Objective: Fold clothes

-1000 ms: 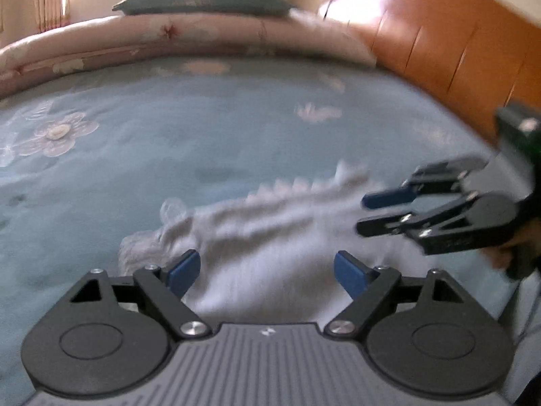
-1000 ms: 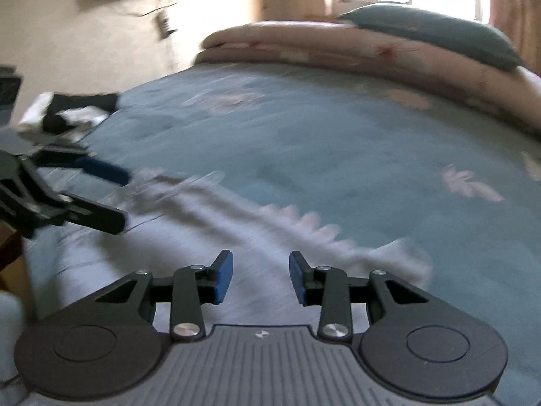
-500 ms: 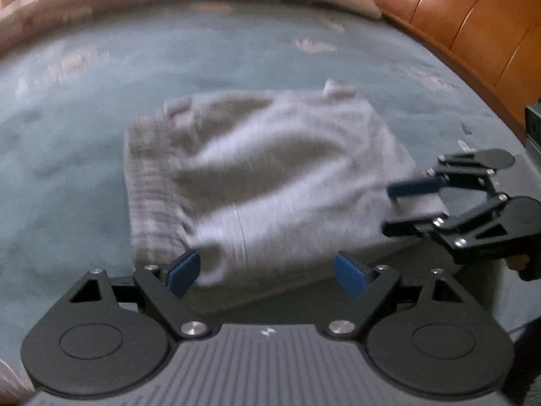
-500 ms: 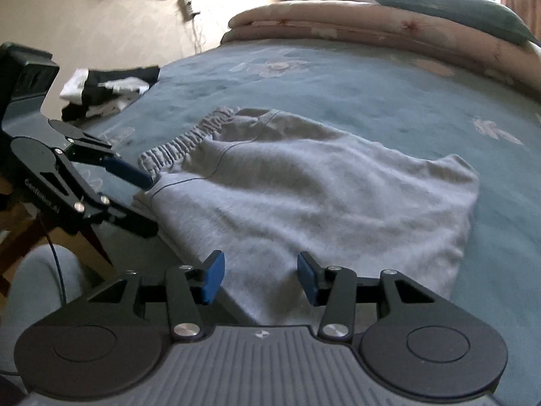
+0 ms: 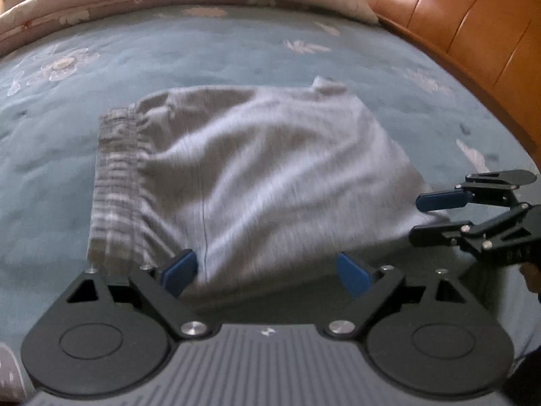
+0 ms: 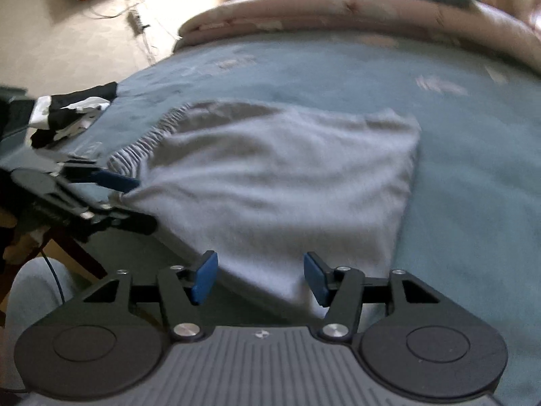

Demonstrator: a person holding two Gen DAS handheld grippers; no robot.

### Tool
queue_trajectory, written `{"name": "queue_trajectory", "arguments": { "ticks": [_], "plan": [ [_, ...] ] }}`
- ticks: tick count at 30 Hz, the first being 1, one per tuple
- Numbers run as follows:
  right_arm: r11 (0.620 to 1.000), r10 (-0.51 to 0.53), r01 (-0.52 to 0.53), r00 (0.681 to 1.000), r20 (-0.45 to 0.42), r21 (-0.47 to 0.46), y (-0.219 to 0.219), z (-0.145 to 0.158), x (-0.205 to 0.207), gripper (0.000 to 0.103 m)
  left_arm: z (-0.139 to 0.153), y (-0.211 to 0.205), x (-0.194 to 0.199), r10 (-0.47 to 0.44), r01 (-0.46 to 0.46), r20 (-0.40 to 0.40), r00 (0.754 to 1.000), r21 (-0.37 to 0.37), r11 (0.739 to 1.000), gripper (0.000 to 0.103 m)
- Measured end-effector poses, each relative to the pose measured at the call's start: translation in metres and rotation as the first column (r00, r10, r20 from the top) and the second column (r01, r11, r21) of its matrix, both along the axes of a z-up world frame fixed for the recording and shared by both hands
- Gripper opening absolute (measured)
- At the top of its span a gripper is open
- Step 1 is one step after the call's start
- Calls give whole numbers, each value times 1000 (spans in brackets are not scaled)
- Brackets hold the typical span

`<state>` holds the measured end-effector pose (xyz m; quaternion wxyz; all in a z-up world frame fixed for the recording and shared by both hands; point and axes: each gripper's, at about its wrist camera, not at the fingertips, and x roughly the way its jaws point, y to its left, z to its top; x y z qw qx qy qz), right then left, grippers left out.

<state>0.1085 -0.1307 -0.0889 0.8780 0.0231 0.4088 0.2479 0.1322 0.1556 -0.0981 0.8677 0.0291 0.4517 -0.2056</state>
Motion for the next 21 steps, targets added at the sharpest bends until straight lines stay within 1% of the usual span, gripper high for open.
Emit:
{"name": "queue_trajectory", "arguments": {
  "ticks": [2,4,6,9,11,15,17,18,19,21],
  "plan": [
    [1000,-16,16,1000,-8,16,-8,-5,-7,62,11,0,-3,-4,4,25,1000,8,1000,90],
    [999,-25,25,1000,2,30,-13,-2,-11,62,24,-6,-2,-20,19,76,997,12,1000,90],
    [998,-39,38,999,16,45,-16,4,-12,64,34,-15,2,-40,40,119,992,2,999,90],
    [998,-53,52,998,34,43,-18,7,-12,65,37,-35,8,-92,95,152,984,-13,995,90],
    [998,-55,54,998,25,42,-18,3,-12,66,28,-48,12,-113,117,133,985,-17,993,90],
    [997,-59,58,998,5,40,-19,-7,-18,66,1,-59,14,-112,113,46,993,-18,993,90],
    [997,-57,57,998,2,50,-21,-10,-21,67,-11,-55,7,-110,112,43,993,-36,993,95],
    [997,-58,58,998,1,56,-22,-10,-21,67,-13,-53,3,-123,125,54,991,-43,991,101],
    [996,-59,58,998,-1,63,-23,-11,-21,67,-15,-51,-1,-140,143,68,988,-49,989,102],
    [995,-60,60,998,-4,77,-25,-12,-21,67,-14,-48,-4,-135,139,69,988,-46,989,102]
  ]
}}
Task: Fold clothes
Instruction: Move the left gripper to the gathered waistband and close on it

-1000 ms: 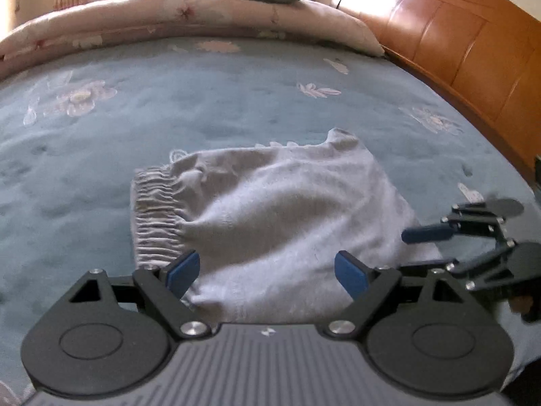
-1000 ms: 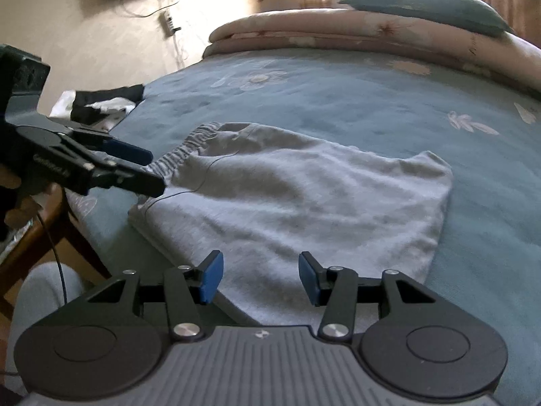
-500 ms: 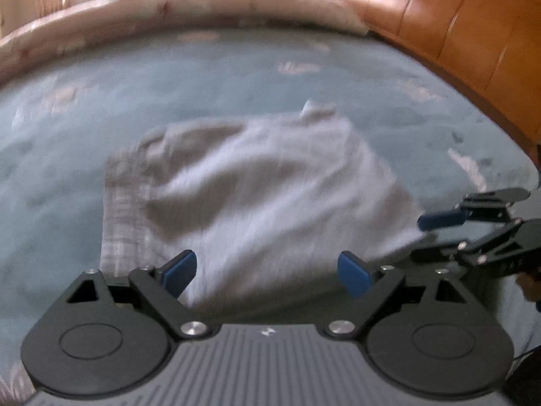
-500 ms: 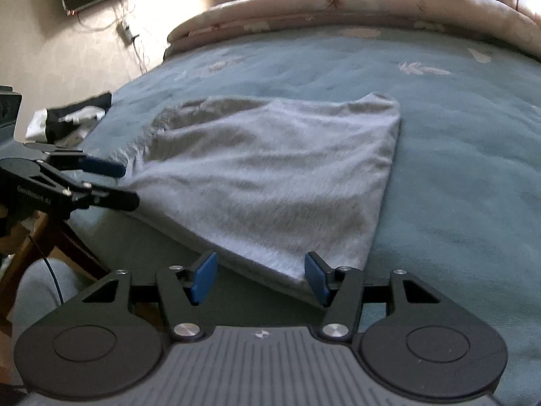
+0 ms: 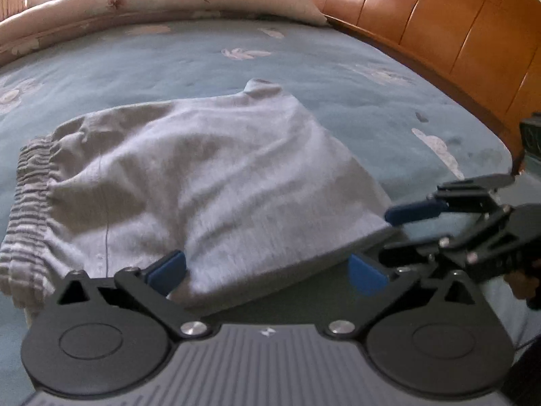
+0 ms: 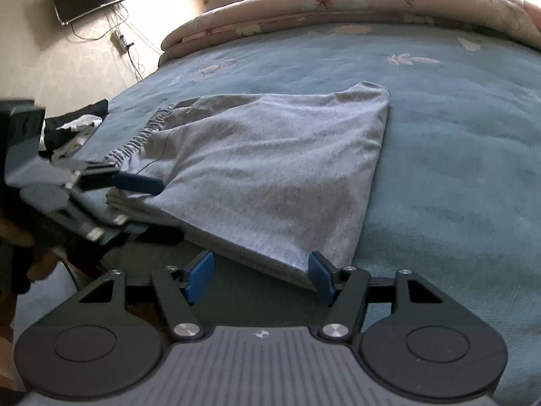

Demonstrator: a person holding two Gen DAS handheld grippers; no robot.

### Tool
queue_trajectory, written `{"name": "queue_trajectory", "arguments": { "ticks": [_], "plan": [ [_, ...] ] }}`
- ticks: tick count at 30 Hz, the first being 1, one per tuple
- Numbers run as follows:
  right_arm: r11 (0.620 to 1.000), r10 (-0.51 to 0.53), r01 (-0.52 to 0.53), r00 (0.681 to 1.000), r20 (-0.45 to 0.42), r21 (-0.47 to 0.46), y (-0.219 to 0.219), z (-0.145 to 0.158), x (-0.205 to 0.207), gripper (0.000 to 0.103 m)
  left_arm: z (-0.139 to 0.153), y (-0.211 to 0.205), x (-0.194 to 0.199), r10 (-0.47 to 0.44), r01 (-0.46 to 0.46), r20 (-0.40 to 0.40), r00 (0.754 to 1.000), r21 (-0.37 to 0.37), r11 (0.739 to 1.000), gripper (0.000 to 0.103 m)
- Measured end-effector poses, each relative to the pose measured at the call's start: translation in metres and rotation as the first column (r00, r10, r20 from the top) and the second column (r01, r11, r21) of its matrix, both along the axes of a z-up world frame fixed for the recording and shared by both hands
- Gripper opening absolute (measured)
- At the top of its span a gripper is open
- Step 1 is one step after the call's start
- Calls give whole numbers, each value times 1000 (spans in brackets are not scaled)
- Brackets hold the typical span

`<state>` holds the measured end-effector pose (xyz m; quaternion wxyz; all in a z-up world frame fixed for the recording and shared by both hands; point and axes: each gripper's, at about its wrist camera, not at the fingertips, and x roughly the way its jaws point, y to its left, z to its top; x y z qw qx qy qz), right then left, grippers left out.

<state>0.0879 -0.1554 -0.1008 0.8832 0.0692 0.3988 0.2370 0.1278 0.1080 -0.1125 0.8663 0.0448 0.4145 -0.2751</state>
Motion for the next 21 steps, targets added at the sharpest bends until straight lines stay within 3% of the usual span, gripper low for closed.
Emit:
{"name": "queue_trajectory", "arguments": {
  "ticks": [4,7,11,15,18,21],
  "plan": [
    [1000,2,-2,1000,8,14,-1,-1,-1,69,15,5,6,47,-47,-57,997,-5,999,102],
    [999,-3,3,1000,7,36,-5,-2,-3,70,37,19,12,70,-71,-35,997,-45,996,100],
    [999,-8,8,1000,4,53,-9,0,-4,70,69,60,32,176,-174,21,984,-97,980,94],
    [998,-10,9,1000,23,61,-13,7,-6,72,83,116,58,318,-311,9,948,-190,931,82],
    [998,-12,10,999,34,58,-16,12,-6,73,68,155,74,391,-401,-91,916,-270,875,81],
    [999,-23,22,999,31,40,-17,13,-3,73,34,179,82,422,-472,-219,880,-304,827,81]
  ]
}}
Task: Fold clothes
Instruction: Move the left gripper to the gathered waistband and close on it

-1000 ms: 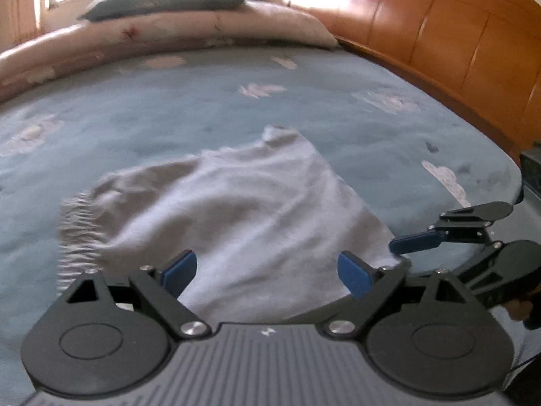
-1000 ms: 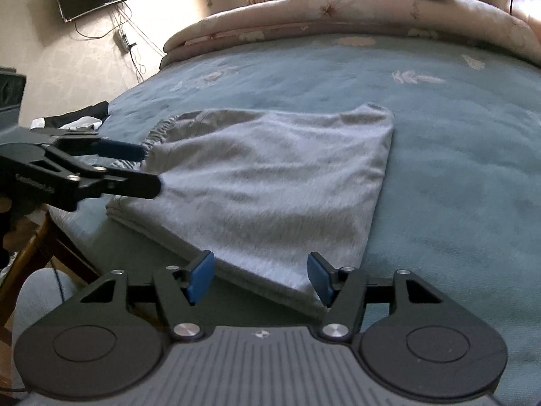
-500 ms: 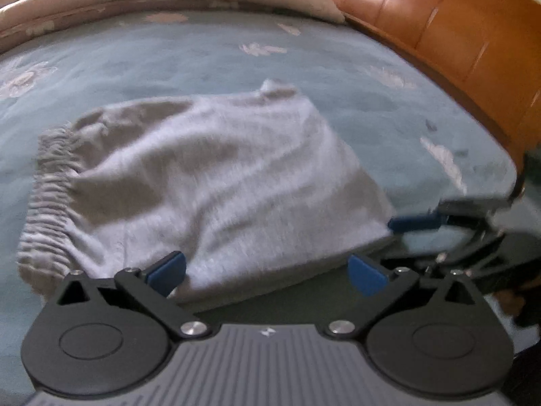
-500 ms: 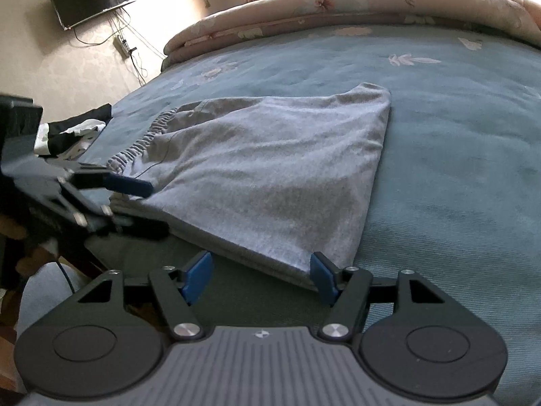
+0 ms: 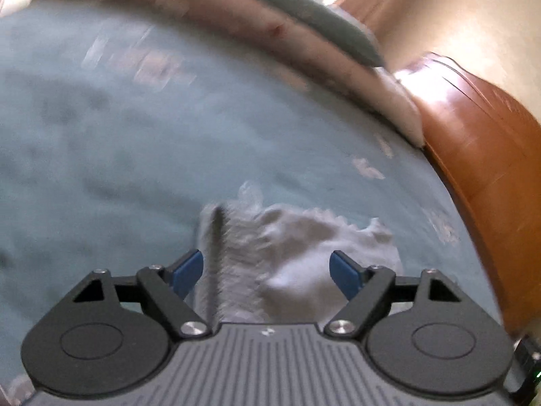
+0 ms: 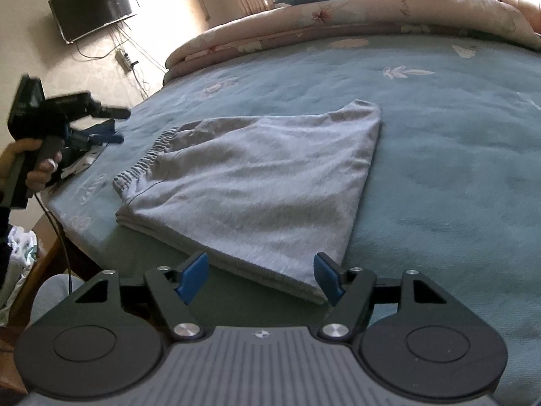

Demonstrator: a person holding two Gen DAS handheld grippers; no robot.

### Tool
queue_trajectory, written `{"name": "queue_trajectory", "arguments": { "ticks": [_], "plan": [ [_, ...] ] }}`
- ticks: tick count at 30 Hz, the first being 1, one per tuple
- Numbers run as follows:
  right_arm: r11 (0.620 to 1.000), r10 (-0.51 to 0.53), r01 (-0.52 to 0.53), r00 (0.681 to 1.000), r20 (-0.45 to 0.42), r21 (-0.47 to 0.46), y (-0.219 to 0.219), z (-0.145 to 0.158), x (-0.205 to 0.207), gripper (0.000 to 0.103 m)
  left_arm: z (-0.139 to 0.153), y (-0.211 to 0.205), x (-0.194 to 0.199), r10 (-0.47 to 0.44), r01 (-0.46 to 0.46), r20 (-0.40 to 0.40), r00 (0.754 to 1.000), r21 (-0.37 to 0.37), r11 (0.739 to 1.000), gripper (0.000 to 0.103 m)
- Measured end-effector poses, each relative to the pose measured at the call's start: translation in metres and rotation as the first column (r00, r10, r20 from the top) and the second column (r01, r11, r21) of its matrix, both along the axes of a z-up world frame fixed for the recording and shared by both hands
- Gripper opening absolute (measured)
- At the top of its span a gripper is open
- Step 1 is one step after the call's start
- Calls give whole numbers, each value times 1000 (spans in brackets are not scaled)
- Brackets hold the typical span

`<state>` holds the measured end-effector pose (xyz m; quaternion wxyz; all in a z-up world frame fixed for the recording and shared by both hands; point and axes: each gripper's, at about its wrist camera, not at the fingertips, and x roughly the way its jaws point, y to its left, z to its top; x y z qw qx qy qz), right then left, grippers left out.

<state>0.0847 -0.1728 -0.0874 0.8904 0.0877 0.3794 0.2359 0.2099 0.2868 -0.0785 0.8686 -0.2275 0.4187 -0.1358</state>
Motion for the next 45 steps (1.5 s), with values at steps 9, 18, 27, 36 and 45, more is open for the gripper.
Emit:
{"name": "queue_trajectory", "arguments": {
  "ticks": [9,18,27,36,45],
  "plan": [
    [997,-30,29,999,-23,-71,9,-2,17,73,-69,20,8,-38,5,-135,990,-235,972,81],
    [994,-22,19,1000,-21,-104,22,-3,30,73,-86,15,55,-96,42,-124,988,-381,924,81],
    [994,-25,24,1000,-7,-111,16,0,30,73,-87,3,36,-188,121,-131,973,-401,908,82],
    [998,-52,51,998,-35,-38,-1,-7,42,73,-85,-10,71,-242,170,-143,960,-390,905,87],
    [988,-99,108,991,-88,107,-30,-6,81,74,-76,-17,68,-270,232,-149,951,-230,945,53]
  ]
}}
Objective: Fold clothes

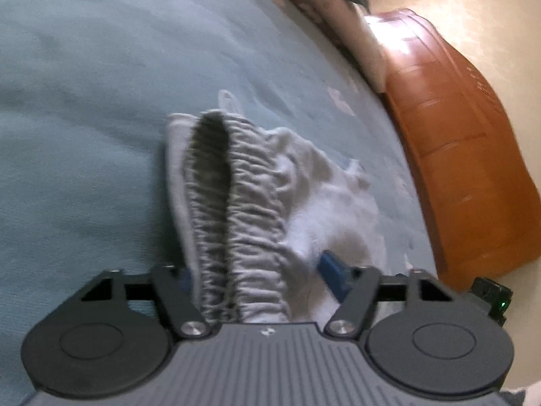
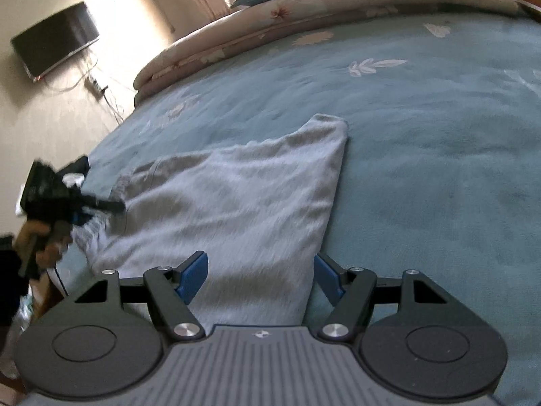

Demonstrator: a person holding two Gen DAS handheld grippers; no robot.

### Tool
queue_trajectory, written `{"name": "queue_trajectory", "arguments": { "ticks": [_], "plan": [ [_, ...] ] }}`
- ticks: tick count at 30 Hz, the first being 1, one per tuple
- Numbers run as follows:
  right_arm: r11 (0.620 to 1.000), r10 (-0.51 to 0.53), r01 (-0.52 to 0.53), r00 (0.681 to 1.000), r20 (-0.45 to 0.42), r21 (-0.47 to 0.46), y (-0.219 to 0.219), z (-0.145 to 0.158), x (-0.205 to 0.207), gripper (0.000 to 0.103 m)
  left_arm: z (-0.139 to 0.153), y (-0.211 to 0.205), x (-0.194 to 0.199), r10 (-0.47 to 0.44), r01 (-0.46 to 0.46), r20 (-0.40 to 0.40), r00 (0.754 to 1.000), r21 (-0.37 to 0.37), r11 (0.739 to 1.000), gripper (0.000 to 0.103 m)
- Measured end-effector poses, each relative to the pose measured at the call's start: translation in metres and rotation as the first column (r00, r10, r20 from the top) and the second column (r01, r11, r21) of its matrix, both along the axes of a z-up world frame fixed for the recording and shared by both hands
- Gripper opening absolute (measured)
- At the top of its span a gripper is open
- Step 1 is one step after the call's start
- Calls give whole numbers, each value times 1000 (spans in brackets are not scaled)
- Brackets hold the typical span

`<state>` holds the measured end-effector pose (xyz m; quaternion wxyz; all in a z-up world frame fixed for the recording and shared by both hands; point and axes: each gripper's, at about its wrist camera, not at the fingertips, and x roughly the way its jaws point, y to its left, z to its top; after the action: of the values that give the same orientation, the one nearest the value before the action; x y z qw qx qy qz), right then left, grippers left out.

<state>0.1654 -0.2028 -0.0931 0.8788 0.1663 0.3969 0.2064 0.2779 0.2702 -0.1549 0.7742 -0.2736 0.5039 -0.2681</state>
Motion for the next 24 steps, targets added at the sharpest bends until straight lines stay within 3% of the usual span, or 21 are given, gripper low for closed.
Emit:
{"name": "queue_trajectory", "arguments": {
  "ticks": [7,12,15,24],
  "plan": [
    [989,-53,63,996,-75,137,-28,-14,33,76,5,-4,-3,-3,2,17,1000,75,997,49],
    [972,-53,84,988,-144,218,-35,-33,48,77,6,-2,-4,-3,1,20,1000,89,996,49],
    [974,-40,68,990,-133,214,-30,-33,50,81,7,-2,-6,-3,1,20,1000,99,995,49],
    [974,-18,39,995,-96,221,-21,-35,66,81,10,-2,-9,3,-5,16,1000,110,994,49]
  ]
}}
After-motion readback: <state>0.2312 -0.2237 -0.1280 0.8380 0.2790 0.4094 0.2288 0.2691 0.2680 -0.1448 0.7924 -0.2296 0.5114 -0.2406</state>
